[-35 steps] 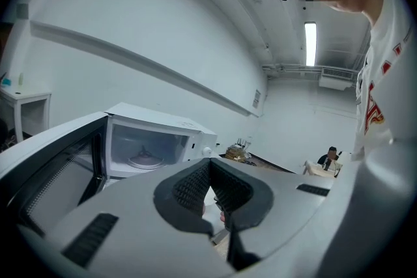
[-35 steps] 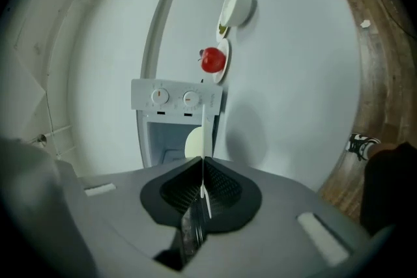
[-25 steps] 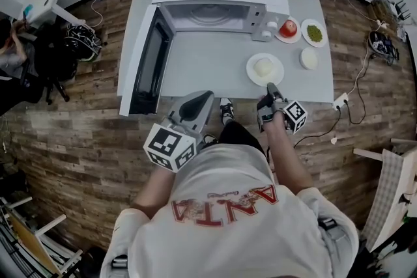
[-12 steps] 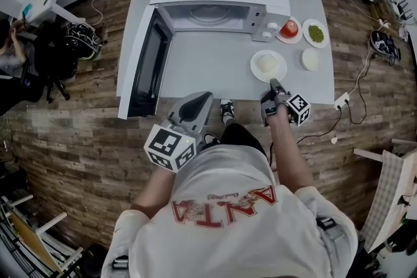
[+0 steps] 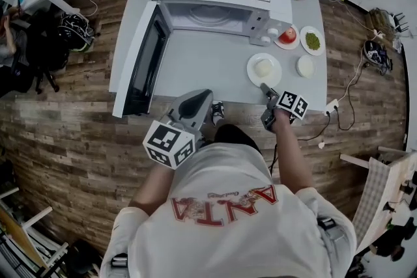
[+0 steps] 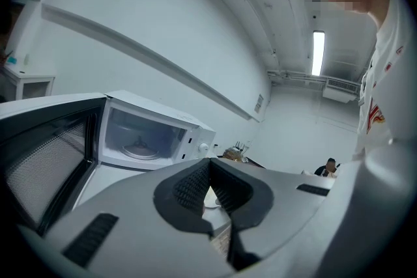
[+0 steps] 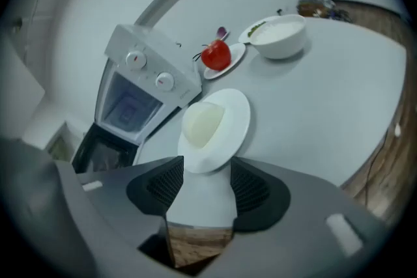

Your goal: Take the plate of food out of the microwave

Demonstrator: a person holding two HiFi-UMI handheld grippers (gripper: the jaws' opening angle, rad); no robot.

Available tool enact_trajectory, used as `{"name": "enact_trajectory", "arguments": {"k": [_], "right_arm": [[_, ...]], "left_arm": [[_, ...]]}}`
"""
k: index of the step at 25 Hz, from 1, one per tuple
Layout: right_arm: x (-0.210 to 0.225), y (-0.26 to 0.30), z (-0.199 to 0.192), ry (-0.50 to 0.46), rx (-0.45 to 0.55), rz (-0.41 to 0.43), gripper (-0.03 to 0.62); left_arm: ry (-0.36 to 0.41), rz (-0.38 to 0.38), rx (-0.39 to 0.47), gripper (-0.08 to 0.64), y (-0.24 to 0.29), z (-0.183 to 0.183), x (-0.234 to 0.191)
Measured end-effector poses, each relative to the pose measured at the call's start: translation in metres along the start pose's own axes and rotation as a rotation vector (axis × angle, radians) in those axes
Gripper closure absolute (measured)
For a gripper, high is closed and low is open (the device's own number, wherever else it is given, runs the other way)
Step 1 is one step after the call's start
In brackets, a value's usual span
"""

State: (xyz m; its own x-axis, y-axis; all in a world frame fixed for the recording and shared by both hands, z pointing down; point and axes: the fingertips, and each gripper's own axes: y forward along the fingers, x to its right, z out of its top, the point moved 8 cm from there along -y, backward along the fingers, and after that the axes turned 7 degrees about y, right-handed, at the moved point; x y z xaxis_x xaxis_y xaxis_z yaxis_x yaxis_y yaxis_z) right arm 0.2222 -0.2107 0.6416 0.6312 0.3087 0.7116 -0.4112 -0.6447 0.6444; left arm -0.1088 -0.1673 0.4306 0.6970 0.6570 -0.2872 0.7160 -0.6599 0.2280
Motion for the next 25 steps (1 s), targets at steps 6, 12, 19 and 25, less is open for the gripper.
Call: {"name": "enact_trajectory", "arguments": {"k": [6,12,19,25], "right_arm": [[-0.005,-0.004,0.003,-0.324,-0.111,-0.153,0.396],[-0.048,-0.026,0.014,-0.448,-0.008,-0.097,0.579],[-0.143,-0.059,0.035,-0.582,0.181,0.184,0.589],[-0.212,-0.093,0.041,-0.669,0.300,0.369,0.589]], "left_arm": [[-0.017,0.025,0.031,0.551,0.003,0.006,-0.009],[-0.014,0.048,0.070,0.551,0.005,0.018,-0.016],[0.062,0.100,0.115,0.551,0.000,0.048,-0.026],[0.117,0.118,0.145,0.551,-0.004,0.071,-0.024]]}}
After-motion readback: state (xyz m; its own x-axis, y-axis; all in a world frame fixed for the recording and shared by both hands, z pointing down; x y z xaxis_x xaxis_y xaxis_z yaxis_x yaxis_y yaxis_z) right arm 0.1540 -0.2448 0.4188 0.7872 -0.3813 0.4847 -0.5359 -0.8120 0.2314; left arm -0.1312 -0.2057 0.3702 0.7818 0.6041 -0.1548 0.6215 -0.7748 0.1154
